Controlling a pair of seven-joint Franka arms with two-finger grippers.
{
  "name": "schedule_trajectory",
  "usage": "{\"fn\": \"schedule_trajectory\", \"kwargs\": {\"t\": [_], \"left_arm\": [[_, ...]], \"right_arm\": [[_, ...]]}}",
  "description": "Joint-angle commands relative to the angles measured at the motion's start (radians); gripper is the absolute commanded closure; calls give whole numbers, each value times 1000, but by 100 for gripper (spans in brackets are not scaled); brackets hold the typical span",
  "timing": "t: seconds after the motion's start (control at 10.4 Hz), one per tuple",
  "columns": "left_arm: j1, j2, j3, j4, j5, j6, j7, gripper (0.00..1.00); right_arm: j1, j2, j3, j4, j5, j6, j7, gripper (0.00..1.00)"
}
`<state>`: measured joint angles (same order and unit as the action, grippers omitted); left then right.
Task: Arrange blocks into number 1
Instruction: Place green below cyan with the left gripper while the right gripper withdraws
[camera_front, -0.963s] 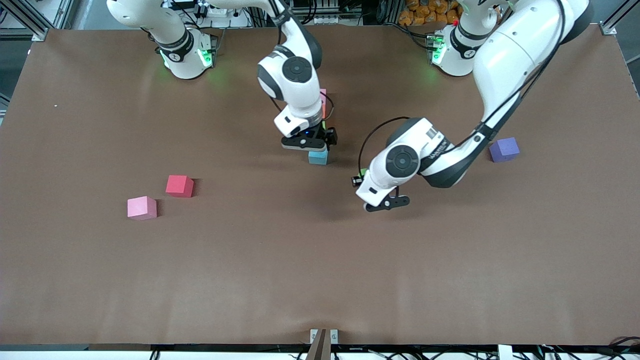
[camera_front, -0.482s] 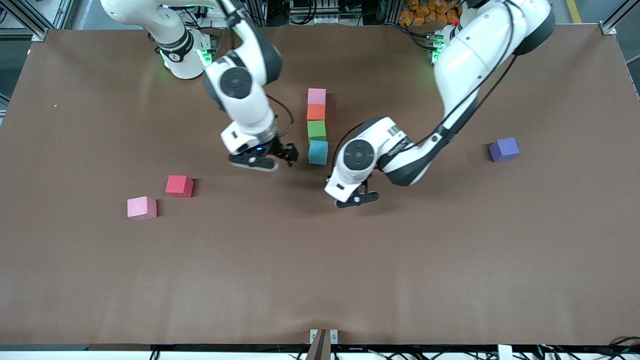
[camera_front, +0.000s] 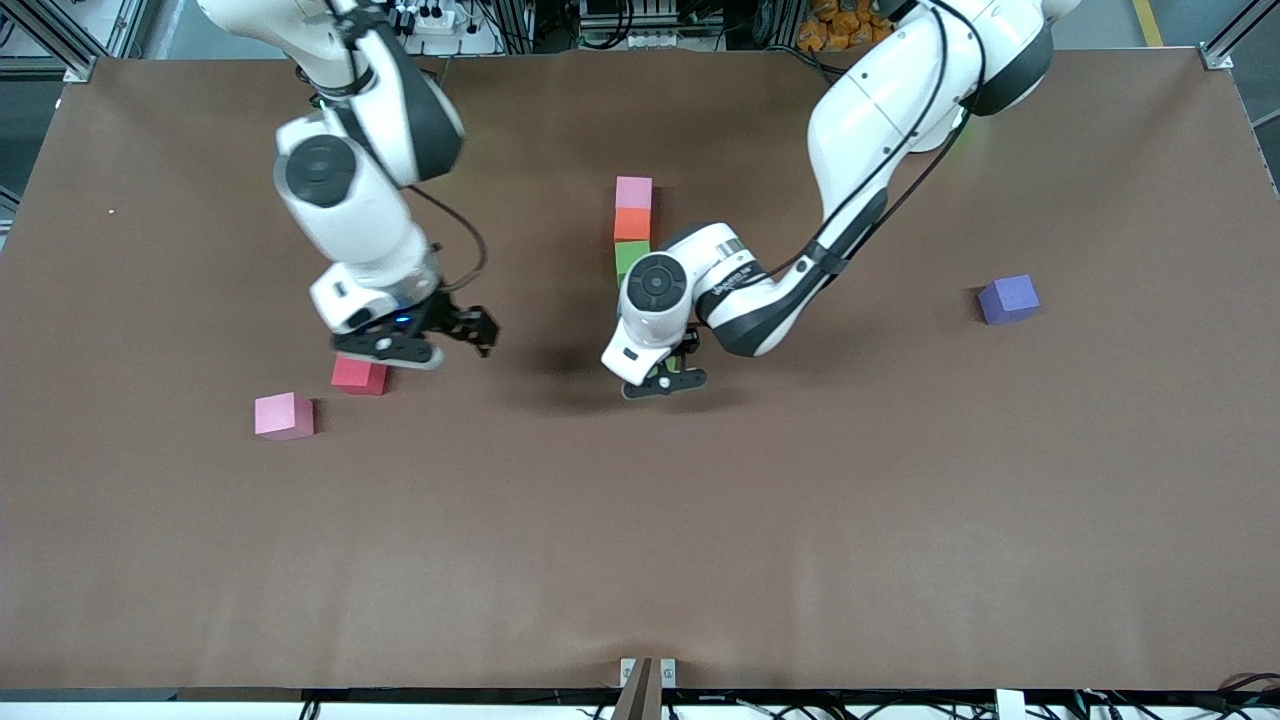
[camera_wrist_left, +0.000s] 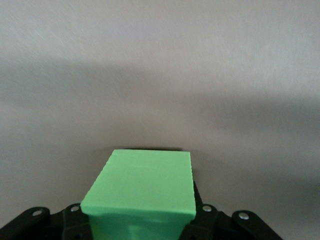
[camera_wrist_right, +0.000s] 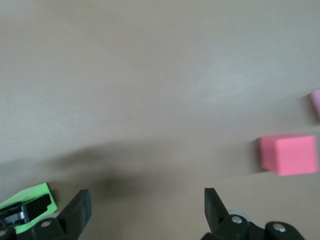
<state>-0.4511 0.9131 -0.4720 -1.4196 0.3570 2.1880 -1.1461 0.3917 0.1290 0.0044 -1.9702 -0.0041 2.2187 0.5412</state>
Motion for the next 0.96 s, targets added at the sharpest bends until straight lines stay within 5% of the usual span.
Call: {"fn": "schedule_trajectory", "kwargs": {"t": [0.0,0.48,0.58,0.87], "left_arm": [[-49,15,26,22,-23,4,-17,100],[-87,12,26,13,-20,1,-14,97],[-95,13,26,10,-12,1,-11,4],[-95,-5,26,2,-9,-17,-17,0]], "right_arm": [[-118,-81,26,45,-19,-121,-168,0],[-253,-83,16,240,-16,-327,-404,0],[-270,-81,14,261,-16,-338,-438,0],[-342,-78,14,287,-16,-338,-579,0]]}}
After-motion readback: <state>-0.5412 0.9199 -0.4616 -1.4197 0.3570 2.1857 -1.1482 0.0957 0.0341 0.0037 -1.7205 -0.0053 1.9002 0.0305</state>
